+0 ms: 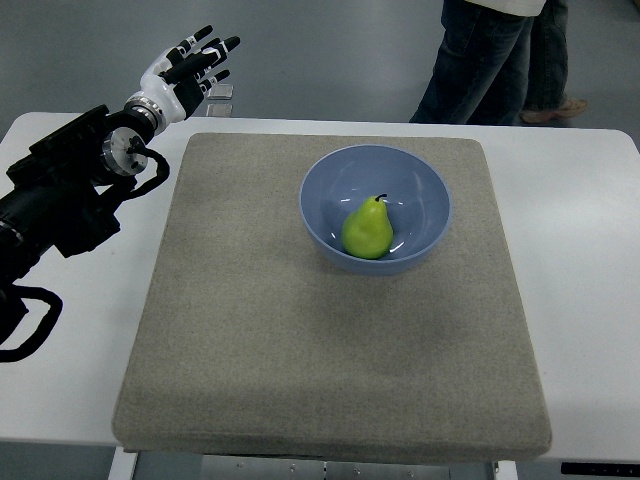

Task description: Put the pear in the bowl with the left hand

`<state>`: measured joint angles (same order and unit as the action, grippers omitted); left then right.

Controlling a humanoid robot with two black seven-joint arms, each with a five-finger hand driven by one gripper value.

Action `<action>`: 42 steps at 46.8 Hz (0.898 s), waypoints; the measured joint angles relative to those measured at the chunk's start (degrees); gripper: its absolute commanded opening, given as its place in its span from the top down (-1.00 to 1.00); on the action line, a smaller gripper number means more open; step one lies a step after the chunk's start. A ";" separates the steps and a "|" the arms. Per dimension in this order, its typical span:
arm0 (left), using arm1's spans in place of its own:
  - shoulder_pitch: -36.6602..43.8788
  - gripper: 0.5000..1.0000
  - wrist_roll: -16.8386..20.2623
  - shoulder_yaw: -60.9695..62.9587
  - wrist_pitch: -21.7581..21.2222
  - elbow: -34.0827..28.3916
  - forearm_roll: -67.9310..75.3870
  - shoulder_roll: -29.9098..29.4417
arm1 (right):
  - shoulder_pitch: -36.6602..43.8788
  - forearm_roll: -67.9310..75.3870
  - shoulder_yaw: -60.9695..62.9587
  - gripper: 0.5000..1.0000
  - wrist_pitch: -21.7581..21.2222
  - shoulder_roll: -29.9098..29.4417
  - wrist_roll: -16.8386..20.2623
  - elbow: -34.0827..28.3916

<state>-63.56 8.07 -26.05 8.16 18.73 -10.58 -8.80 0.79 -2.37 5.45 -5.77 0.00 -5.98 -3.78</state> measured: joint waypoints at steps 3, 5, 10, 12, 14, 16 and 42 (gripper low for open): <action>0.00 -0.87 0.11 -0.05 0.01 0.09 0.06 0.00 | 0.00 0.00 -0.02 -0.70 0.00 0.00 0.00 0.00; 0.01 -0.92 0.21 -0.05 0.02 0.15 0.10 0.01 | 0.00 0.00 -0.01 -0.70 0.00 0.00 0.00 0.00; 0.01 -0.96 0.65 -0.13 0.02 0.16 0.19 0.01 | 0.00 0.00 0.00 -0.70 -0.02 0.00 0.00 0.00; 0.01 -0.97 0.71 -0.13 0.02 0.20 0.25 0.01 | 0.00 0.00 0.00 -0.70 -0.02 0.00 0.00 0.00; 0.01 -0.97 0.72 -0.13 0.02 0.30 0.29 0.01 | 0.00 0.00 0.00 -0.70 -0.02 0.00 0.00 0.00; 0.01 -0.97 0.72 -0.13 0.02 0.38 0.35 0.01 | 0.00 0.00 0.00 -0.70 -0.02 0.00 0.00 0.00; -0.12 -0.97 1.71 -0.90 4.67 0.35 0.13 -0.21 | 0.00 0.00 0.01 -0.70 -0.03 0.00 0.00 0.00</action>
<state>-63.68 9.78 -26.95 12.83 19.08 -10.45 -9.01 0.79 -2.37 5.45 -5.80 0.00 -5.98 -3.78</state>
